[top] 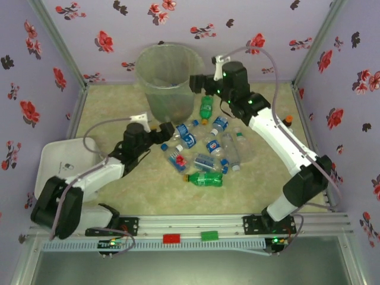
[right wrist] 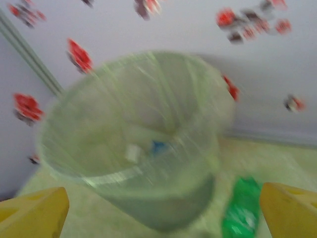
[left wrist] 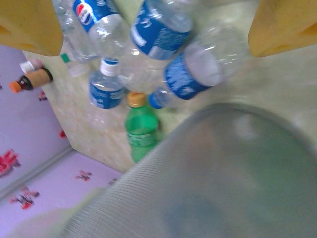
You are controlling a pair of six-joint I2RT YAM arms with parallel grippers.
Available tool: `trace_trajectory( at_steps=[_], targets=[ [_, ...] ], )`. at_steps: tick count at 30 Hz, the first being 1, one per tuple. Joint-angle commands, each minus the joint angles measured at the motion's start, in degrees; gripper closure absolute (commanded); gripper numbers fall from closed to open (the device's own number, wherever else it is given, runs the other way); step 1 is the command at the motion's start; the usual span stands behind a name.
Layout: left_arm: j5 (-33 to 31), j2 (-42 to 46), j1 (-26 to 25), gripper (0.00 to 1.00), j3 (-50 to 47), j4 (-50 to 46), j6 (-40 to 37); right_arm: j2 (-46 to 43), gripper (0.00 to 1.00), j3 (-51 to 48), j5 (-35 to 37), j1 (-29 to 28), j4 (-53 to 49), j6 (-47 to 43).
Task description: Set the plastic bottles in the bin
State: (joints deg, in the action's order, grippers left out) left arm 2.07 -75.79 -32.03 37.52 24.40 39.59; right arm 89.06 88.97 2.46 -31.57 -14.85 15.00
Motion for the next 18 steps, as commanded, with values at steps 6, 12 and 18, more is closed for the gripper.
trace_trajectory(
  at_steps=[6,12,18],
  targets=[
    [-1.8,-16.0,-8.7,0.09,19.2,-7.3,-5.1,-12.0,0.0,-23.4,7.3,9.6,0.9,9.2],
    [-5.4,-27.9,-12.4,0.15,35.7,-17.7,-8.6,-19.1,0.0,-36.5,11.1,15.3,2.2,12.9],
    [-10.5,-41.5,-13.2,0.17,54.5,-29.2,-14.3,-23.3,0.0,-42.2,10.8,18.9,4.0,14.1]
  ],
)
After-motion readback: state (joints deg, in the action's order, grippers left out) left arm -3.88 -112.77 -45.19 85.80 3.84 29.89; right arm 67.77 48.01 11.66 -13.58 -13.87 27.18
